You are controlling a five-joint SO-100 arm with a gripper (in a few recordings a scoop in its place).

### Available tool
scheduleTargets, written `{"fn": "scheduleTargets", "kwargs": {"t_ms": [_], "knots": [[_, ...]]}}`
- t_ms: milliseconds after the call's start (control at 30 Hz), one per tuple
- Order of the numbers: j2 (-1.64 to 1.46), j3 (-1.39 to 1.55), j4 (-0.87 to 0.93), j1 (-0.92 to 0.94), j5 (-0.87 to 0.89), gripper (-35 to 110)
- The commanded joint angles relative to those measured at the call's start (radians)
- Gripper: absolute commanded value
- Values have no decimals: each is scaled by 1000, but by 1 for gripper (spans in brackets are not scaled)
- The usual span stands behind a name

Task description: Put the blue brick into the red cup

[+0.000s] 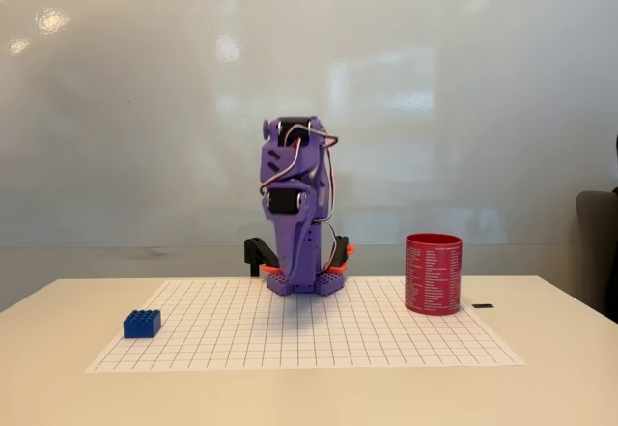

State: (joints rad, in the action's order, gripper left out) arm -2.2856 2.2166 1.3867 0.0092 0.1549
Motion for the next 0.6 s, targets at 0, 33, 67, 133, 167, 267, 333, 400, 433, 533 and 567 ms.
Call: {"fn": "scheduleTargets", "kwargs": {"t_ms": [0,33,67,133,167,267,333,400,433,533,567], "knots": [[81,-324,173,-32,35,0],[115,-383,212,-37,38,0],[149,-439,247,-38,46,0],[219,-543,310,-40,51,0],[253,-588,328,-38,55,0],[345,-670,330,-26,80,0],[413,-718,330,-18,80,0],[489,-765,328,-6,71,0],[529,-785,322,2,64,0],[638,-831,302,21,41,0],[672,-847,298,29,32,0]]}}
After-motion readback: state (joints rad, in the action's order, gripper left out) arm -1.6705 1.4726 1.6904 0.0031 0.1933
